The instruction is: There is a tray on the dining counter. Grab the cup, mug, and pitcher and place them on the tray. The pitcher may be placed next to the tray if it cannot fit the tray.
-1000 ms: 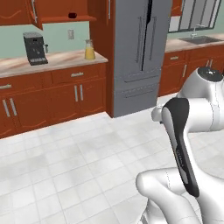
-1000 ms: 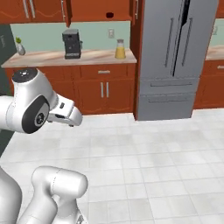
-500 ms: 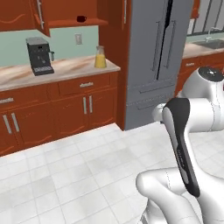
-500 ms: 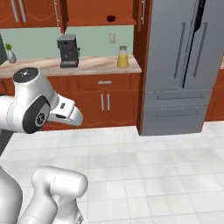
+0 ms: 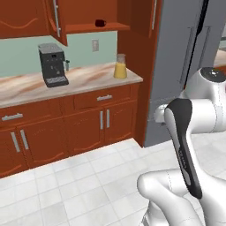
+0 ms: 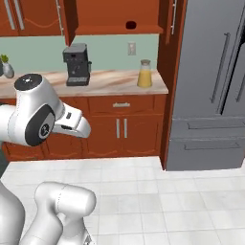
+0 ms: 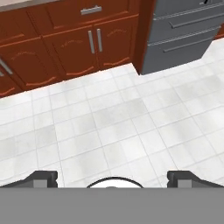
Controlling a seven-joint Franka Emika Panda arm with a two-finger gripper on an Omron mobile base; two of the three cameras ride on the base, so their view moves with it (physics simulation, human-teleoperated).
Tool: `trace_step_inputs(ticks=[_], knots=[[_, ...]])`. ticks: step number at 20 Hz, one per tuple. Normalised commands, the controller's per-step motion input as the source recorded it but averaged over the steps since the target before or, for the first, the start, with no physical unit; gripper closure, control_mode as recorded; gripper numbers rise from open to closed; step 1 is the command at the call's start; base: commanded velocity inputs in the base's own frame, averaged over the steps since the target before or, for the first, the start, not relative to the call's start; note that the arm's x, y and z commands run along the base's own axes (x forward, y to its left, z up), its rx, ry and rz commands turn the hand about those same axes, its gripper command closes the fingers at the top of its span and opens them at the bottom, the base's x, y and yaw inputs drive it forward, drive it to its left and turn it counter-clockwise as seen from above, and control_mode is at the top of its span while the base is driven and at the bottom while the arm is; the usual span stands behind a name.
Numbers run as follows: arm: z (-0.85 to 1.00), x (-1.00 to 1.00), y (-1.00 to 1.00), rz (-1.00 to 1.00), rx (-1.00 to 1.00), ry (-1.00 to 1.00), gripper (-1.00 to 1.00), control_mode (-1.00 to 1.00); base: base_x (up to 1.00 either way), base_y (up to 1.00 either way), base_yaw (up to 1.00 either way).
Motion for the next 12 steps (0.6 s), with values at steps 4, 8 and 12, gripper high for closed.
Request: trace_step_inputs(ticks=[4, 8, 12], knots=[[0.0, 0.0, 0.0, 0.0, 0.0, 0.0, -1.0, 1.0, 1.0, 0.0, 0.11], [0.0, 0.0, 0.0, 0.0, 0.0, 0.0, -1.0, 1.0, 0.93, -0.04, 0.13], [0.0, 0.0, 0.0, 0.0, 0.0, 0.0, -1.0, 1.0, 0.58, -0.24, 0.17]])
